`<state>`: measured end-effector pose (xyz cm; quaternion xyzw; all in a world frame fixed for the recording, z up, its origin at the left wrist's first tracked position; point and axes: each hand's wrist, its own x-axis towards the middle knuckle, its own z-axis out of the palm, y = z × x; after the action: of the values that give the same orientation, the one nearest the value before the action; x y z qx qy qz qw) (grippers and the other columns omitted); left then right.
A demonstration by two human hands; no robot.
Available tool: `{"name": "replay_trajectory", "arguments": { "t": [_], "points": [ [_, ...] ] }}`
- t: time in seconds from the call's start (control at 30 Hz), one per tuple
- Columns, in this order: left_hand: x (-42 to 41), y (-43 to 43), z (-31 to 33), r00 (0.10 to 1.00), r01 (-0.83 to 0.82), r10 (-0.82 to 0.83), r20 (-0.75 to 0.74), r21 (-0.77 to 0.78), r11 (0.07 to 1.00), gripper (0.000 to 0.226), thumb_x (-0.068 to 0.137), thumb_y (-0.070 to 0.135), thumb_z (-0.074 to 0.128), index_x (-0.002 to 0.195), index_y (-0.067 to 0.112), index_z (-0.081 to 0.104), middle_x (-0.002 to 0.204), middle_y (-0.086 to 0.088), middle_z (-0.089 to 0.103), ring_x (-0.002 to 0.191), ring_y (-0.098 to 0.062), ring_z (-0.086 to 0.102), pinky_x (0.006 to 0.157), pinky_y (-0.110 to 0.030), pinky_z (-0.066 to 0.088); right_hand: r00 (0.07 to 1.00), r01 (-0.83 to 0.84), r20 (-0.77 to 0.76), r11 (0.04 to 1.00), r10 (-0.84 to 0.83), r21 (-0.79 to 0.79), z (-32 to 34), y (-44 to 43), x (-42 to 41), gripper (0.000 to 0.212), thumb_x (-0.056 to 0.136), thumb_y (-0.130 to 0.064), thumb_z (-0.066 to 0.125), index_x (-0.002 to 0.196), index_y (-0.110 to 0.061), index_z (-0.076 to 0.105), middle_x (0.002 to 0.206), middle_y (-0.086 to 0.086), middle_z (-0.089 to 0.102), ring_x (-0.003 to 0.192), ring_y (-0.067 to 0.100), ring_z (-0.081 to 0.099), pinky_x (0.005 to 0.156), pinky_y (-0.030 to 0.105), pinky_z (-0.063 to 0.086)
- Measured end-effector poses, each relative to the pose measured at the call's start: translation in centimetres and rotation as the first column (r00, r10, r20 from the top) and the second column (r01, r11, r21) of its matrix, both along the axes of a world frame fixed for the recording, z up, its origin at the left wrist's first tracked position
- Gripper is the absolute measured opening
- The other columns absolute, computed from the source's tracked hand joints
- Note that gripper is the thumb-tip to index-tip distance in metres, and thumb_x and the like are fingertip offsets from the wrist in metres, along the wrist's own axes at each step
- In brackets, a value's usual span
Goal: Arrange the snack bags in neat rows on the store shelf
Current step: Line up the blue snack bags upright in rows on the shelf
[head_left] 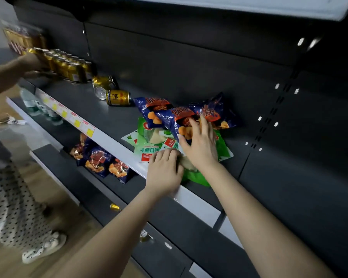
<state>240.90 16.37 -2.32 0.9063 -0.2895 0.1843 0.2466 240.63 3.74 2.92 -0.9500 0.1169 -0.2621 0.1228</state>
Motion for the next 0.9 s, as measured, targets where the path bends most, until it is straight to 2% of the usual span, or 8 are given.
{"name": "replay_trajectory", "arguments": {
  "t": [0.1, 0.23, 0.47, 0.57, 0.73, 0.9],
  "points": [
    [0.1, 0.0, -0.2, 1.000, 0.004, -0.004, 0.017, -0.016, 1.000, 0.035, 0.078, 0.033, 0.036, 0.101, 0.016, 0.056, 0.108, -0.001, 0.062, 0.102, -0.023, 0.054, 0.093, -0.031, 0.024, 1.000, -0.013, -0.001, 1.000, 0.013, 0.007, 0.8, 0.0, 1.7, 0.066, 0.089, -0.048, 0.052, 0.146, -0.022, 0.031, 0.158, 0.009, 0.013, 0.142, 0.037, 0.015, 0.114, 0.052, 0.022],
    [0.2, 0.0, -0.4, 1.000, 0.013, -0.012, 0.027, -0.023, 1.000, 0.034, 0.079, 0.032, 0.036, 0.103, 0.017, 0.055, 0.109, 0.001, 0.059, 0.104, -0.020, 0.051, 0.096, -0.031, 0.023, 0.987, -0.016, -0.156, 0.995, 0.031, 0.098, -0.6, 0.1, 2.6, 0.068, 0.090, -0.049, 0.050, 0.149, -0.037, 0.018, 0.159, -0.002, 0.010, 0.145, 0.029, 0.003, 0.113, 0.053, 0.020],
    [0.3, 0.0, -0.6, 0.998, 0.009, -0.006, 0.057, -0.037, 0.999, 0.032, 0.078, 0.031, 0.037, 0.099, 0.016, 0.055, 0.109, -0.001, 0.061, 0.103, -0.021, 0.052, 0.095, -0.031, 0.026, 0.973, -0.014, -0.224, 0.982, 0.057, 0.188, 0.0, -0.6, 3.4, 0.075, 0.083, -0.046, 0.061, 0.146, -0.040, 0.022, 0.157, -0.004, 0.014, 0.144, 0.031, 0.010, 0.108, 0.050, 0.026],
    [0.3, 0.0, -0.7, 0.998, 0.009, -0.007, 0.063, -0.033, 0.999, 0.032, 0.077, 0.031, 0.036, 0.098, 0.016, 0.055, 0.107, 0.000, 0.061, 0.102, -0.021, 0.052, 0.095, -0.031, 0.026, 0.981, -0.031, -0.182, 0.980, 0.068, 0.198, -0.4, -0.4, 2.8, 0.079, 0.079, -0.040, 0.066, 0.146, -0.038, 0.024, 0.155, -0.001, 0.018, 0.141, 0.033, 0.016, 0.108, 0.050, 0.028],
    [0.1, -0.1, -0.5, 0.999, 0.012, -0.010, 0.053, -0.039, 0.999, 0.034, 0.077, 0.032, 0.034, 0.096, 0.014, 0.054, 0.105, -0.001, 0.061, 0.099, -0.023, 0.052, 0.093, -0.035, 0.031, 0.993, -0.044, -0.102, 0.987, 0.060, 0.154, -0.9, -0.1, 1.4, 0.073, 0.082, -0.032, 0.065, 0.146, -0.034, 0.029, 0.152, 0.002, 0.027, 0.138, 0.030, 0.026, 0.107, 0.046, 0.030],
    [0.0, 0.1, -0.4, 0.998, -0.006, 0.007, 0.059, -0.009, 1.000, 0.035, 0.078, 0.034, 0.032, 0.100, 0.016, 0.053, 0.109, -0.001, 0.059, 0.101, -0.023, 0.049, 0.091, -0.030, 0.024, 0.993, -0.115, 0.002, 0.983, 0.116, 0.141, -1.2, -0.4, -1.5, 0.064, 0.084, -0.021, 0.062, 0.143, -0.025, 0.039, 0.145, 0.008, 0.041, 0.131, 0.029, 0.039, 0.103, 0.041, 0.039]
  ]
}}
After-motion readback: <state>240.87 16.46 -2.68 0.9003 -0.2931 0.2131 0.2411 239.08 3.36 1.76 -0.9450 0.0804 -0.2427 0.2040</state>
